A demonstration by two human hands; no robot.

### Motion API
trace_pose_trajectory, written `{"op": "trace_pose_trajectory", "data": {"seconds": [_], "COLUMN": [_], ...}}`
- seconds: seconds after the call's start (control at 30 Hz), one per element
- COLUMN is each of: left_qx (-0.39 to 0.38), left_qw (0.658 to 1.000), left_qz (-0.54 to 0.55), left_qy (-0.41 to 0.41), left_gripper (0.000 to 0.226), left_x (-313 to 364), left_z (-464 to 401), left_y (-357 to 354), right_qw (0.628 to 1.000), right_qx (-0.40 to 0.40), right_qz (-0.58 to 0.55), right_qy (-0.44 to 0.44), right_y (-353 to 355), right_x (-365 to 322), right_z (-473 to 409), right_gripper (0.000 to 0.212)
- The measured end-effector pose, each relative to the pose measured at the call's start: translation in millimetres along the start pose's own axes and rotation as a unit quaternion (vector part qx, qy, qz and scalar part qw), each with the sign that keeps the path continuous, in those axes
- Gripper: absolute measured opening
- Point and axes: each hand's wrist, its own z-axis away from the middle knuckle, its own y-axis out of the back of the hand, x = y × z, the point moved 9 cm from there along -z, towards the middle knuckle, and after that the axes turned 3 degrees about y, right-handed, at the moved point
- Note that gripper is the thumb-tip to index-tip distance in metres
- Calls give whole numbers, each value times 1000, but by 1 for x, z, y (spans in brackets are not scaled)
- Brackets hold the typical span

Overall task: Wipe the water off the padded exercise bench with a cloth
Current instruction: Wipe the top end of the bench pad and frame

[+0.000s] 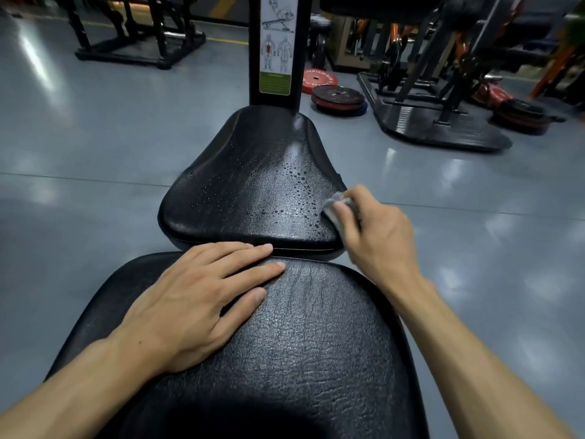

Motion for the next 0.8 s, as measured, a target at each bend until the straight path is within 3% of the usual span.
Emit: {"op": "trace_pose_trajectory", "data": {"seconds": [0.1, 0.3, 0.47, 0.67, 0.8], "left_qx": [0, 0, 1, 0, 6], "left_qw": [1000, 1000, 1000, 1000, 1000], "left_qz": [1, 2, 7, 2, 6], "left_qy": [3, 2, 10, 10, 14], "left_gripper": [47, 46, 47, 46, 46], "left_x": [0, 0, -1, -1, -2], "left_z": [0, -1, -1, 0, 0], "left_y": [1, 0, 1, 1, 1], "right_qw": [999, 998, 997, 995, 998], "right_qx": [25, -41, 3, -65, -20], "right_qz": [3, 7, 39, -3, 60], "right_qy": [-45, 55, -61, 70, -20], "right_y": [10, -13, 8, -24, -7], "right_x": [18, -32, 11, -55, -16], "right_z": [2, 6, -4, 5, -6], "right_gripper": [28, 25, 29, 26, 29]}}
